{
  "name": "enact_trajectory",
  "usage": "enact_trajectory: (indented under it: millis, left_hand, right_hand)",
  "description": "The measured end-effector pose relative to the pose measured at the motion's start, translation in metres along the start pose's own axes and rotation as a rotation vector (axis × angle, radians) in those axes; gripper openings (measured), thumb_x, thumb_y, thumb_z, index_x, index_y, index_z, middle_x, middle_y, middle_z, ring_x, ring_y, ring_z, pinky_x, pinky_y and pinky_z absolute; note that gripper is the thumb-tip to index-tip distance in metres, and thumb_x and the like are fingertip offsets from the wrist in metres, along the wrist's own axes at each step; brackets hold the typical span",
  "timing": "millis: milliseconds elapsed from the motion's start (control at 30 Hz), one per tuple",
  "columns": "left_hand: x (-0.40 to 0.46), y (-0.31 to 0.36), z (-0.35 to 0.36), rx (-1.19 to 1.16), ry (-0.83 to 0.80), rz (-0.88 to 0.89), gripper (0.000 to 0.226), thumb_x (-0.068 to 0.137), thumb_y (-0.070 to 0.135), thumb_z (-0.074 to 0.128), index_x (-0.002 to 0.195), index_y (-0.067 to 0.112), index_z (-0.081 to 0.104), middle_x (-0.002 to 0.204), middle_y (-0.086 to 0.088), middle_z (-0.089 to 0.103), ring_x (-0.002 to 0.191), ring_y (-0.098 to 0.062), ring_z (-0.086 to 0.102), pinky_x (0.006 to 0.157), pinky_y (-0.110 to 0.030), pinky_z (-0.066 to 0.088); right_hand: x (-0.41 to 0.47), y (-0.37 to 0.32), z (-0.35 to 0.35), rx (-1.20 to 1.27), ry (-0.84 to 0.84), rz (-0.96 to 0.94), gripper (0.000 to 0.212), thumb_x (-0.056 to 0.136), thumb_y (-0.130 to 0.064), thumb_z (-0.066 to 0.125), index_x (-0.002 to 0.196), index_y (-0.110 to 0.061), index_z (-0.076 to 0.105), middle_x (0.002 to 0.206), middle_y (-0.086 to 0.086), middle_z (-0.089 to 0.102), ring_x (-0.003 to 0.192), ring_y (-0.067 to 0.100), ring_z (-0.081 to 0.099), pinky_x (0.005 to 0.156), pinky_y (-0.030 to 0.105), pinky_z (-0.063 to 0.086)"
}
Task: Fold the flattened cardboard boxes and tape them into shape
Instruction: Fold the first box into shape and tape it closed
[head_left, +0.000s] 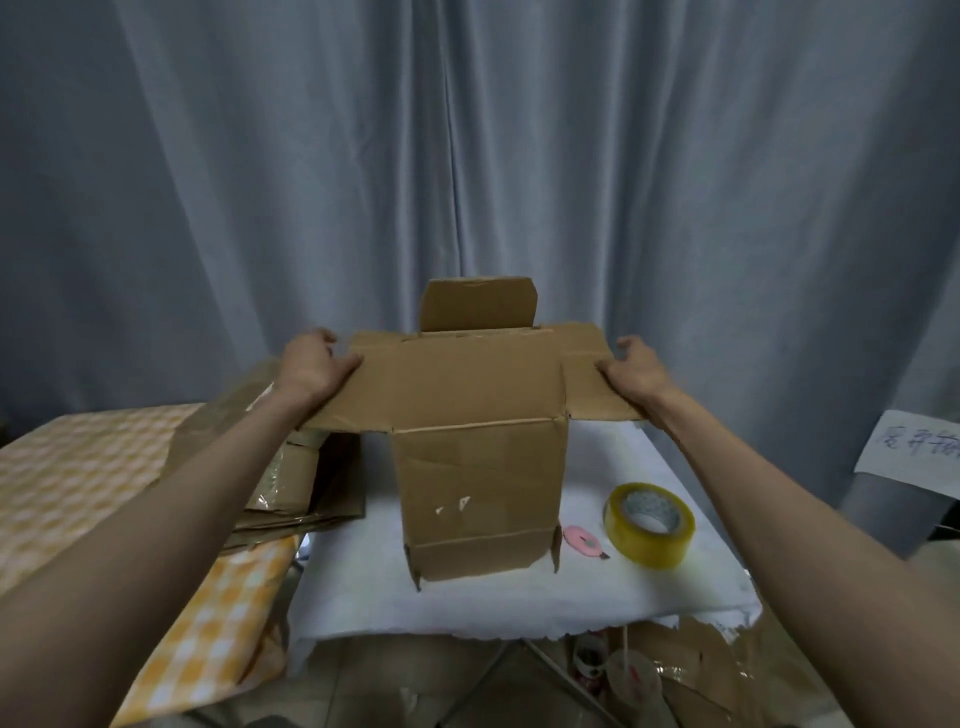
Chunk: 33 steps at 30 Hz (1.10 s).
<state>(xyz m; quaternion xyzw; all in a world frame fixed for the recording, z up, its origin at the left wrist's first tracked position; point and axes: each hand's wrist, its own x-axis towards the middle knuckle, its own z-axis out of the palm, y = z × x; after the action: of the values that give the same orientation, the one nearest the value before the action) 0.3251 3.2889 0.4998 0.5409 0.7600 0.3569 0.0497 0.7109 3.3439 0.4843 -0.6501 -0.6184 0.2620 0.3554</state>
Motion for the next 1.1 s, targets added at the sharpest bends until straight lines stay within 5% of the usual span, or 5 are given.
enact_trajectory:
  millis: [133, 267, 467, 767, 1100]
  left_hand:
    - [-0.014, 0.006, 0.014, 0.21, 0.065, 0.334, 0.02, 0.093, 0.016, 0.059, 0.095, 0.004, 0.075, 0.101, -0.021, 0.065, 0.098, -0.04, 0.059, 0.085, -0.042, 0.044]
    - [-0.029, 0.017, 0.009, 0.054, 0.033, 0.203, 0.042, 0.102, 0.035, 0.046, 0.071, 0.016, 0.067, 0.074, -0.01, 0.064, 0.082, -0.034, 0.061, 0.07, -0.034, 0.037]
    - [-0.058, 0.004, -0.011, -0.917, -0.423, 0.079, 0.09, 0.078, 0.087, 0.039, 0.131, 0.017, 0.059, 0.129, 0.006, 0.065, 0.116, -0.007, 0.061, 0.105, -0.03, 0.037]
    - [-0.037, 0.032, -0.016, -0.283, -0.284, 0.191, 0.133, 0.061, 0.059, 0.085, 0.159, 0.018, 0.005, 0.165, 0.001, 0.011, 0.149, -0.02, 0.02, 0.12, -0.043, 0.023]
    - [0.007, 0.073, -0.012, 0.196, -0.464, 0.215, 0.149, 0.055, 0.06, 0.088, 0.157, 0.018, -0.012, 0.166, 0.002, -0.008, 0.153, -0.023, 0.001, 0.122, -0.043, 0.011]
  right_hand:
    - [-0.012, 0.002, 0.02, -0.331, 0.184, -0.27, 0.023, 0.097, -0.024, 0.055, 0.107, -0.009, 0.069, 0.121, 0.013, 0.052, 0.118, 0.034, 0.047, 0.091, 0.039, 0.042]
    - [-0.02, -0.016, 0.02, -0.346, 0.053, -0.217, 0.046, 0.096, -0.042, 0.053, 0.078, -0.003, 0.069, 0.086, 0.012, 0.066, 0.082, 0.031, 0.064, 0.07, 0.039, 0.052]
    - [-0.044, -0.022, 0.024, -0.049, -0.141, -0.039, 0.086, 0.085, -0.084, 0.026, 0.099, -0.012, 0.07, 0.117, 0.013, 0.067, 0.106, 0.032, 0.062, 0.093, 0.044, 0.046]
    - [-0.053, -0.044, -0.014, -0.074, -0.189, -0.175, 0.127, 0.052, -0.102, 0.05, 0.152, -0.025, 0.039, 0.155, 0.0, 0.042, 0.137, 0.024, 0.045, 0.104, 0.04, 0.041]
    - [-0.059, -0.064, 0.006, -0.662, -0.109, -0.31, 0.082, 0.065, -0.085, 0.062, 0.107, -0.014, 0.059, 0.128, 0.007, 0.058, 0.125, 0.028, 0.043, 0.081, 0.037, 0.036]
